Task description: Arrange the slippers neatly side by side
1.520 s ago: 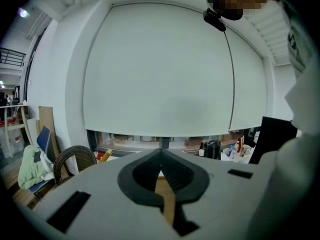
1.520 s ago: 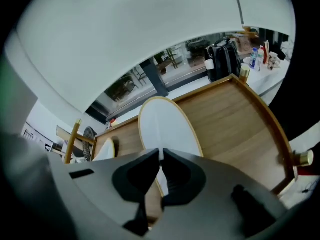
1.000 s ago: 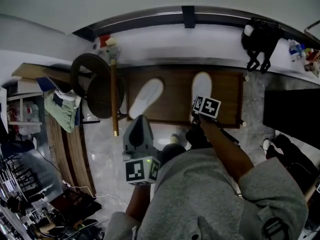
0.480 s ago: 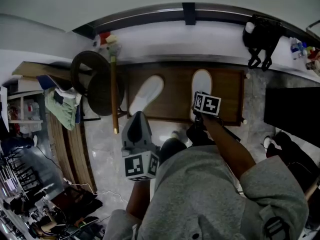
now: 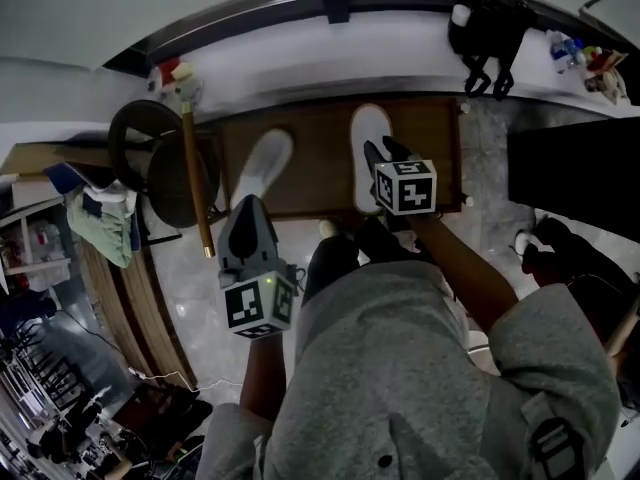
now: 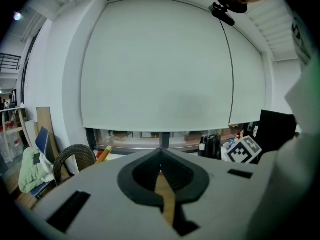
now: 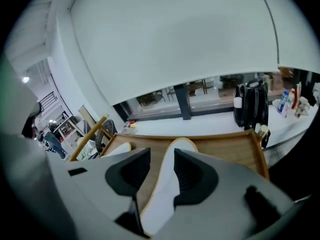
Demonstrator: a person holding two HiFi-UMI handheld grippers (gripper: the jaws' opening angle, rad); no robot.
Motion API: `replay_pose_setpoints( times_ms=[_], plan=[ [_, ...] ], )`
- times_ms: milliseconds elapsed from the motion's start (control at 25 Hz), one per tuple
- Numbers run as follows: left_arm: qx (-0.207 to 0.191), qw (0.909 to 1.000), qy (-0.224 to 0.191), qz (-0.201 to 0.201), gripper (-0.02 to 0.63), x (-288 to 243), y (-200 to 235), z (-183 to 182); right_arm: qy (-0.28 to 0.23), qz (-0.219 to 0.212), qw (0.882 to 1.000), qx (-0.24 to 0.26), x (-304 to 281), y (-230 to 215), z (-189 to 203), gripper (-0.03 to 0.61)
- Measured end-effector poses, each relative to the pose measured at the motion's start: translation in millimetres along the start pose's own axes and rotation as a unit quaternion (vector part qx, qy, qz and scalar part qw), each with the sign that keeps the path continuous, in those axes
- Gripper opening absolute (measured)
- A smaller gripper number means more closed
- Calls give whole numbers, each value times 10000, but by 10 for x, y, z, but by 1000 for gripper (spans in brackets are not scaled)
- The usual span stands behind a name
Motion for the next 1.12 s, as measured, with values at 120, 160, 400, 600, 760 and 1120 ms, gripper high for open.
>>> replay_pose_setpoints(
  times_ms=[120, 160, 400, 600, 760, 1120],
  plan=[
    [-56, 9999, -26, 106, 14, -19, 61, 53, -309, 38, 9993, 193, 186, 28, -124, 137],
    [-100, 9998, -18, 163, 13, -28, 78, 67, -384, 71, 9990, 229, 248, 26, -146, 137],
    [-153, 9989, 26, 444, 14, -79, 276, 137, -923, -91, 9939, 601, 622, 99, -214, 116],
    [-249, 9979, 49, 596, 14, -119, 470, 178, -1263, -81, 9901, 615, 917, 151, -240, 41],
    [-350, 9972, 129, 653, 14, -178, 627, 262, -1416, 2, 9867, 794, 1051, 284, -209, 35],
    [-1068, 9880, 612, 936, 15, -434, 904, 578, -1405, 72, 9855, 945, 1002, 650, -143, 35]
  ],
)
Point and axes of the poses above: the fingertips, and each gripper's own axes: x backward along the fingers, y to its left, z out of its underside, the point moved 10 cm from there along x, backward along the fingers, and after that the axes turned 3 degrees about -x, right-handed, at the moved point
